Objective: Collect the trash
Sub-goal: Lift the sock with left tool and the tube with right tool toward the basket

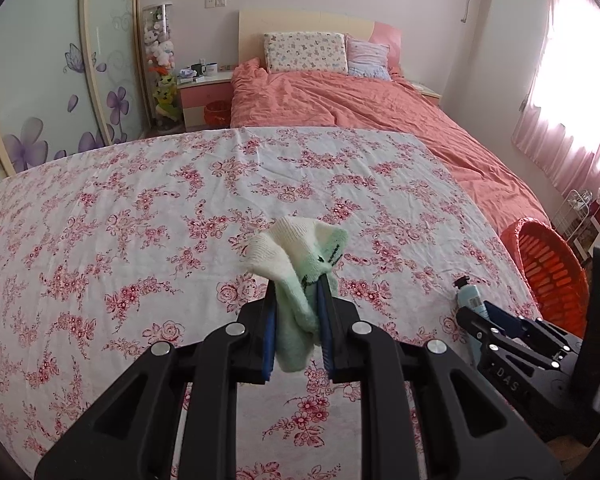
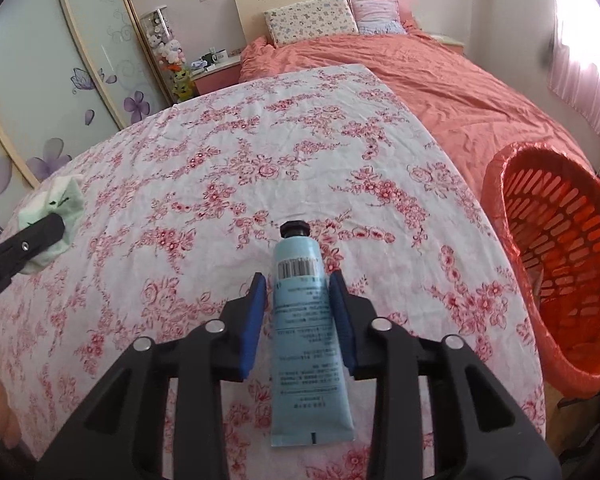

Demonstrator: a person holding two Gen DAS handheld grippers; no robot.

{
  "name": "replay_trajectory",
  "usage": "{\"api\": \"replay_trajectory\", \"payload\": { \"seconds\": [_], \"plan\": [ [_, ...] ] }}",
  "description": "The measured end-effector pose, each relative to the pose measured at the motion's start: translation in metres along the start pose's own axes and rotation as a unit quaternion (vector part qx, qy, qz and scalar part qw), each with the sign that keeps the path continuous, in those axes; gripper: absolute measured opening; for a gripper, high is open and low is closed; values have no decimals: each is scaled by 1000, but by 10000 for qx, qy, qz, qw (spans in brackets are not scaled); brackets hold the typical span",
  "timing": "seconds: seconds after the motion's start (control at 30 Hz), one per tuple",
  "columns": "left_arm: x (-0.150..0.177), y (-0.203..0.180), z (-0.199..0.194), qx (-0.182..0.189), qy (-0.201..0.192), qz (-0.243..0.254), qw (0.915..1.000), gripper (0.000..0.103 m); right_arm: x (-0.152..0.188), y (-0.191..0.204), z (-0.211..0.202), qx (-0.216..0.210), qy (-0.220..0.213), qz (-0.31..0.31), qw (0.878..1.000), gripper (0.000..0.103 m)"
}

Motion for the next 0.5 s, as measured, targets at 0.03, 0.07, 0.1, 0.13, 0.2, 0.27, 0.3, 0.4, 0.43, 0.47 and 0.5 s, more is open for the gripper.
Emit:
{"api": "replay_trajectory", "payload": {
  "seconds": [0.03, 0.07, 0.1, 0.13, 0.2, 0.27, 0.3, 0.4, 0.43, 0.47, 0.5],
  "plan": [
    [-1, -1, 0, 7, -3, -5, 10000, 18, 1, 1, -1, -21, -7, -29, 10000, 28],
    [-2, -2, -1, 23, -12, -9, 10000, 18, 2, 0, -3, -31, -18, -19, 10000, 28],
    [-2, -4, -2, 37, -26, -6, 10000, 18, 2, -1, -5, -43, -46, 8, 10000, 28],
    [-3, -5, -3, 48, -39, -1, 10000, 18, 1, -4, -10, -74, -109, 82, 9999, 28],
    [-4, -9, -7, 76, -75, 10, 9999, 18, -2, -8, -21, -136, -229, 196, 9995, 28],
    [-6, -13, -11, 95, -116, 30, 9999, 18, -9, -12, -35, -139, -390, 252, 9988, 28],
    [-7, -15, -14, 109, -141, 44, 9998, 18, -12, -13, -41, -141, -463, 262, 9985, 28],
    [-9, -22, -21, 152, -210, 74, 9996, 18, -24, -16, -67, -130, -718, 256, 9970, 28],
    [-10, -25, -24, 169, -235, 82, 9995, 18, -29, -17, -78, -115, -832, 233, 9962, 28],
    [-11, -28, -26, 182, -250, 85, 9995, 18, -32, -18, -86, -107, -909, 224, 9956, 28],
    [-12, -31, -30, 202, -272, 91, 9994, 18, -35, -19, -97, -94, -1013, 207, 9946, 28]
  ]
}}
Point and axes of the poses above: each gripper's, at about its wrist camera, not at the fingertips, and z roughly the way its jaws point, y to its left, x to its underside, the point moved 8 cm from there along z, roughly the way its jaws point, and after that the axes turned 6 degrees about -z, right-handed, at the moved point
